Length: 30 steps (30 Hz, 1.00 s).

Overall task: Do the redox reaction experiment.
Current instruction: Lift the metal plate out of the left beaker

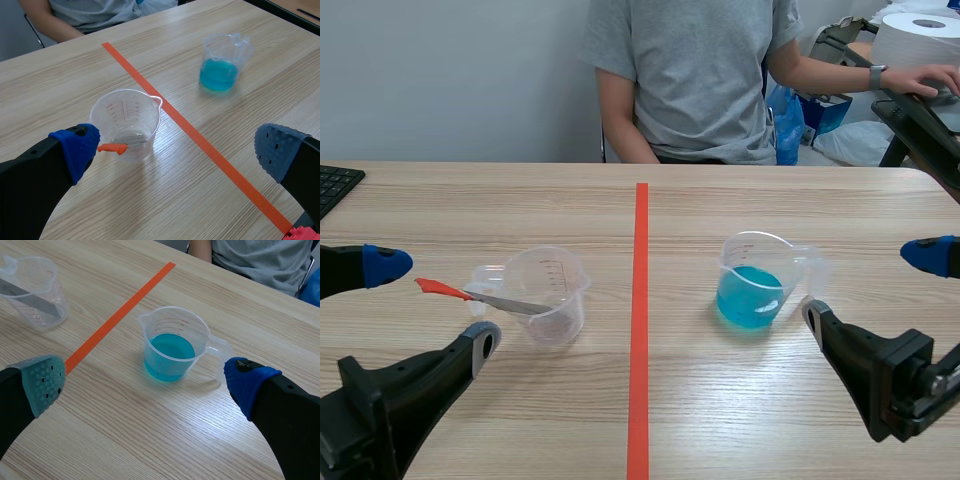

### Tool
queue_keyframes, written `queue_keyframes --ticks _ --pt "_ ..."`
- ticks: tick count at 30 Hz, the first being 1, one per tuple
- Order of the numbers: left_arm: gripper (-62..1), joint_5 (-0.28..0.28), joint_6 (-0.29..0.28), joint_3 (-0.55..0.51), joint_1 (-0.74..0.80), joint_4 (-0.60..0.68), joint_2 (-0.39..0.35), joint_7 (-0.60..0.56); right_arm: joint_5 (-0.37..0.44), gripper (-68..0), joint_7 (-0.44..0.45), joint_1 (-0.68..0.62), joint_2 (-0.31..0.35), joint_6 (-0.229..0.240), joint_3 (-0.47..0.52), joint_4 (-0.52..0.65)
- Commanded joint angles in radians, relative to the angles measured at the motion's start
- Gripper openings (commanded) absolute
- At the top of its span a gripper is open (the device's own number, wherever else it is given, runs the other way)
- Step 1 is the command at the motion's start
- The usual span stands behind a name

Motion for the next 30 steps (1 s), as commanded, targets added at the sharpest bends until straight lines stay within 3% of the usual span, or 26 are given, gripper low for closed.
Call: queue_keyframes --ticks 1,13,17,21,30 --pt "1.4 -0.008 -0.002 -0.008 0.000 0.010 -0.002 -0.013 0.007 0.4 0.015 0.000 0.005 -0.002 0.009 0.016" --pt "1.4 -0.008 0.000 -0.008 0.000 0.010 -0.003 -0.013 0.007 0.4 0.014 0.000 0.005 -0.001 0.009 0.016" --pt "1.4 0.002 0.044 -0.019 0.001 0.010 -0.003 0.007 0.007 0.4 0.014 0.000 0.005 0.002 0.009 0.016" --pt "1.4 0.002 0.094 -0.074 0.035 0.008 -0.003 0.027 0.007 0.4 0.014 0.000 0.005 0.002 0.009 0.016" --pt "1.4 -0.003 0.097 -0.233 0.204 -0.034 0.011 0.017 0.006 0.4 0.011 0.000 0.006 0.003 0.008 0.016"
